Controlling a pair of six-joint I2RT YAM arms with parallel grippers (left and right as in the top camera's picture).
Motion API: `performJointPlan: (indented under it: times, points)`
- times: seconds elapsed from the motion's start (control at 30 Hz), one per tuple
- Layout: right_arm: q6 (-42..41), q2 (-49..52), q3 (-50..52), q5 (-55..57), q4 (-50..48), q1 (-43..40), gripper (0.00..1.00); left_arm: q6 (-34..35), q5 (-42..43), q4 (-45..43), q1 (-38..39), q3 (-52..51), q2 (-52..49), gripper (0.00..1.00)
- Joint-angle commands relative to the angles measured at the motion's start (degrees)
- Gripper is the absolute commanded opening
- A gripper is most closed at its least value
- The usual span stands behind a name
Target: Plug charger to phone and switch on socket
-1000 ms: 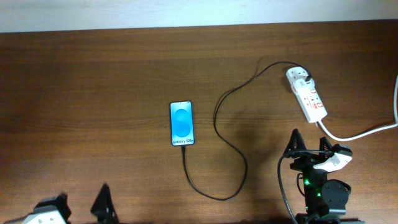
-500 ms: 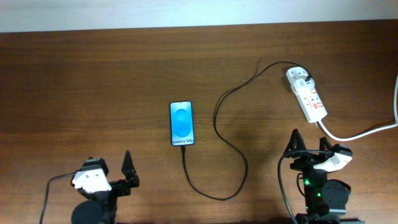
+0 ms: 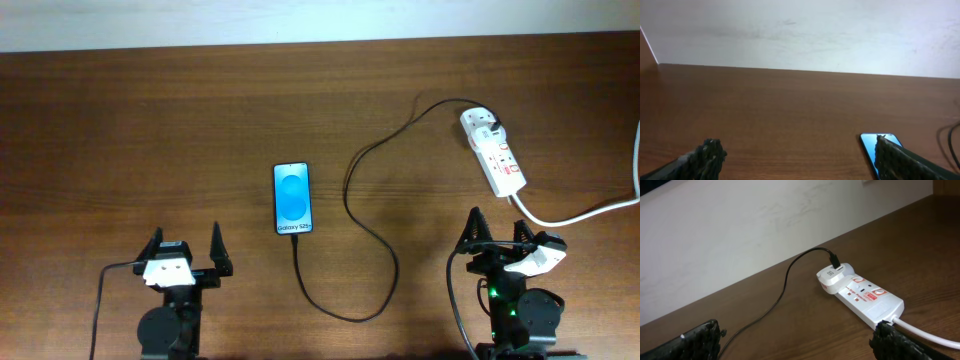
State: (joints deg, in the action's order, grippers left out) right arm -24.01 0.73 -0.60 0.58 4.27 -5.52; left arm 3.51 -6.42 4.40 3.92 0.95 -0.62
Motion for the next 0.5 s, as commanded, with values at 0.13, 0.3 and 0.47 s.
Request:
performJointPlan:
  times: [0.13, 0.3, 0.47]
  points:
    - [0.22, -0.42, 0.28, -0.07, 0.39, 0.22, 0.98, -6.62, 3.69, 0.11, -1.86, -0.52, 0.39, 0.99]
    - [0.22, -0.42, 0.28, -0.09, 0.39, 0.22, 0.98, -6.62, 3.72, 0.13, -1.86, -0.48, 0.33, 0.99]
    - [0.22, -0.42, 0.28, -0.09, 0.39, 0.22, 0.98, -6.62, 3.72, 0.13, -1.86, -0.48, 0.33, 0.99]
